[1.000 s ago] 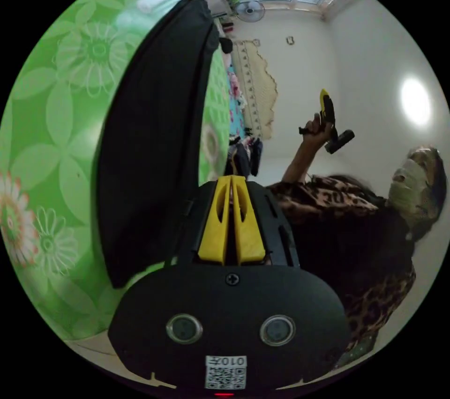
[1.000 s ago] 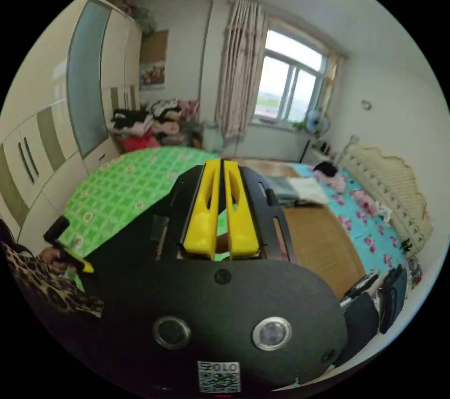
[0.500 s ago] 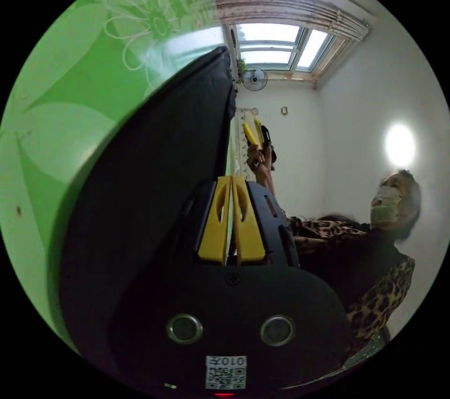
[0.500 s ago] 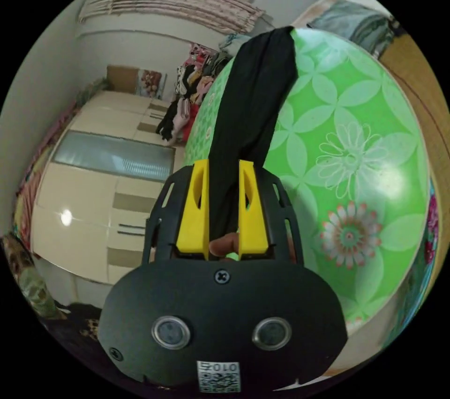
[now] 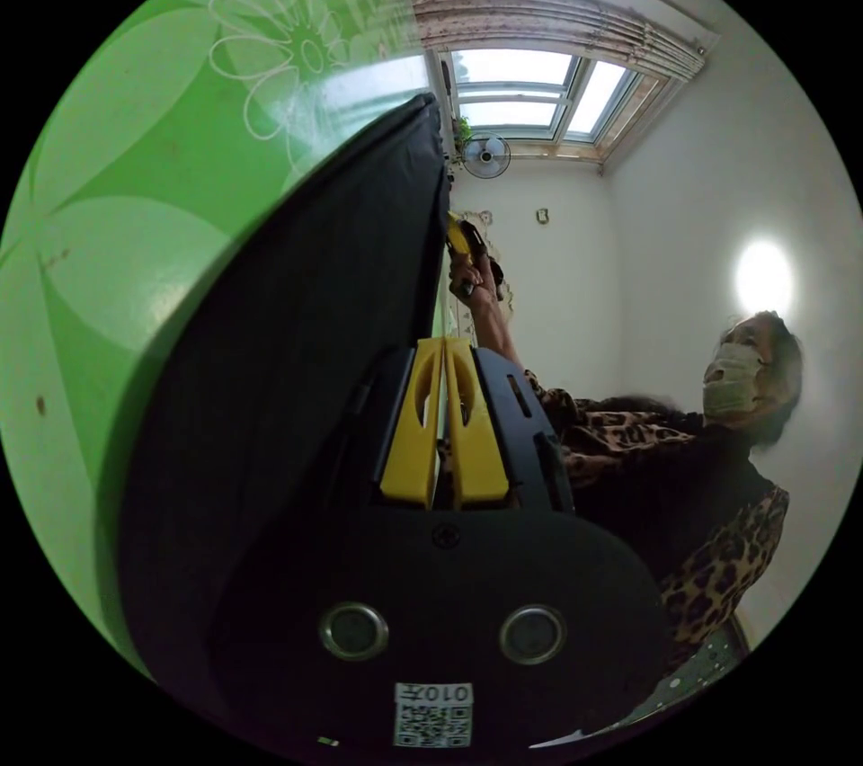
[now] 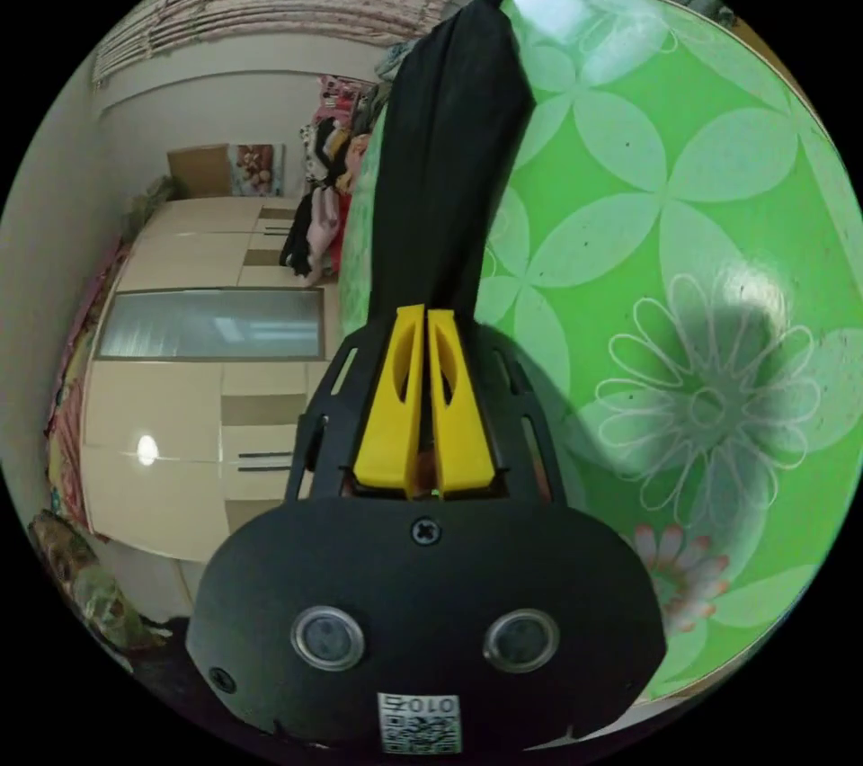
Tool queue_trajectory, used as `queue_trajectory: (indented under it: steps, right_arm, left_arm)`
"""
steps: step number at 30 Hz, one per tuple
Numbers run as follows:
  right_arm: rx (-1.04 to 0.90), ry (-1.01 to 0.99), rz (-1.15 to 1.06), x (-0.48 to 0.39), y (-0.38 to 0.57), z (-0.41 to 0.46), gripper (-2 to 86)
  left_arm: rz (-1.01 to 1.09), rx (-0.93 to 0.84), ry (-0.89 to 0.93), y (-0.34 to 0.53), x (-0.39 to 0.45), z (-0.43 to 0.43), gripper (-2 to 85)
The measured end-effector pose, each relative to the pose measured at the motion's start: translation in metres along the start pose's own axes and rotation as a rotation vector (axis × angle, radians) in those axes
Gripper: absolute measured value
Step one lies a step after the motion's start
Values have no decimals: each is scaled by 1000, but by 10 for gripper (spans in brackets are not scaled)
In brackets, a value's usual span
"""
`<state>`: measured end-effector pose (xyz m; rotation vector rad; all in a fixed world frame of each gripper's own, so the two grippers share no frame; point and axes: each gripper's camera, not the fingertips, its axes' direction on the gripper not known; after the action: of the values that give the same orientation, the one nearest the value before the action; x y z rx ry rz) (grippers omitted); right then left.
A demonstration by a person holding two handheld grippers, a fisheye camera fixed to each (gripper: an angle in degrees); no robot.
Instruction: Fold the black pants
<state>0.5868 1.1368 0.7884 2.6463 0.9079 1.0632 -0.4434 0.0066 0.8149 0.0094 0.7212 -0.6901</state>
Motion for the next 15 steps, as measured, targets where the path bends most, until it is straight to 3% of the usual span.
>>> queue_trajectory:
  steps: [3, 8, 13, 15]
  right_arm:
    - [35, -126, -27, 12, -3, -33, 17]
    - [46, -63, 29, 46, -3, -65, 23]
    - [82, -313, 105, 75, -11, -75, 69]
    - [95, -315, 62, 73, -14, -79, 80]
  left_arm:
    - [-1, 1, 0, 0, -6, -2, -2]
    - [0, -4, 1, 1, -15, -4, -2]
    - [1, -4, 1, 2, -24, -5, -1]
    - [3, -2, -10, 4, -26, -8, -2]
